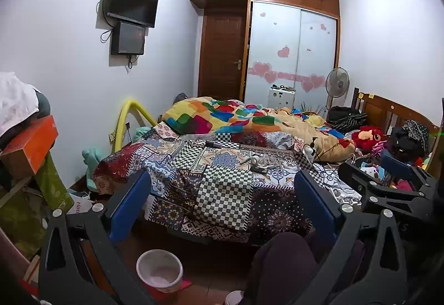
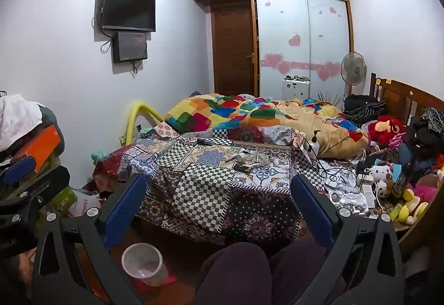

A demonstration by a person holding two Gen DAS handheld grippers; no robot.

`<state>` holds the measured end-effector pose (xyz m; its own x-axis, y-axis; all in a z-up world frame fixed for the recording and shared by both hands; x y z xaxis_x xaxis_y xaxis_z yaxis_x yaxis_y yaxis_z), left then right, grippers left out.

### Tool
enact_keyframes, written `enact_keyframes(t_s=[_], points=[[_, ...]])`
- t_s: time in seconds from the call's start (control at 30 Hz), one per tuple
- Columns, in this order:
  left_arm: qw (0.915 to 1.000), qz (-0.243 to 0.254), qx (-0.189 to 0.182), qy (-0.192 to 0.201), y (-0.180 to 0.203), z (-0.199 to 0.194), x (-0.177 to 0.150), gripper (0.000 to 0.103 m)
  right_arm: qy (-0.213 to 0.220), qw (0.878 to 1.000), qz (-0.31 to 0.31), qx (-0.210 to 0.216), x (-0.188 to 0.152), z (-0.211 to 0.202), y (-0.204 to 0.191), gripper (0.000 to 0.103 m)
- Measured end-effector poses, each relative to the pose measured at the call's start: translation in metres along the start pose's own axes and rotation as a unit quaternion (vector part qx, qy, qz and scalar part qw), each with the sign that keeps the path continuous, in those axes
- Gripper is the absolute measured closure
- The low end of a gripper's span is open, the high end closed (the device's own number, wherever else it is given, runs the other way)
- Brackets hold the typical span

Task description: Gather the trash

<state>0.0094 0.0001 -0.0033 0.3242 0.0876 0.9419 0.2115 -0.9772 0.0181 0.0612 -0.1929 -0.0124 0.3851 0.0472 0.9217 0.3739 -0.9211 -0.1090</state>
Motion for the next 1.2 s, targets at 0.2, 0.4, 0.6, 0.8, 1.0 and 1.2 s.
enact_keyframes(t_s=[0.2,0.4,0.6,0.8,1.0,1.2], points=[[0.9998,0.001,0.004,-0.020,0.001,0.004,-0.006,0.000,-0.002,1.000,-0.001,0.000,0.001,0.002,-0.003,0.000],[0.9996,-0.012,0.008,-0.025,-0.007,0.005,-0.010,0.000,-0.004,1.000,-0.003,0.001,0.002,0.003,-0.002,0.000],[0.9994,-0.018,0.011,-0.027,-0.012,0.004,-0.009,0.000,-0.004,1.000,-0.003,0.001,-0.003,0.003,-0.008,0.000],[0.9991,-0.023,0.014,-0.033,-0.015,0.006,-0.011,0.000,-0.007,1.000,-0.005,0.001,-0.003,0.007,-0.014,0.000],[0.9990,-0.025,0.016,-0.033,-0.016,0.006,-0.011,0.000,-0.010,1.000,-0.009,0.003,-0.002,0.009,-0.017,0.000],[0.9991,-0.024,0.017,-0.032,-0.015,0.005,-0.012,0.000,-0.011,1.000,-0.009,0.004,-0.002,0.009,-0.017,0.000]])
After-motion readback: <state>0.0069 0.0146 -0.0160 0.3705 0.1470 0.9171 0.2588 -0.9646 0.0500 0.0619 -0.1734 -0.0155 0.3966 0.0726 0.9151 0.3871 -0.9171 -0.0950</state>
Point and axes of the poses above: each gripper's, at about its wrist camera, not at the fingertips, and z roughly the way its jaws point, y to its right, x to its top, the point moved 1 cm from there along z, roughly the way its jaws point, and after that the axes turned 11 degrees about x, right-handed, at the moved point
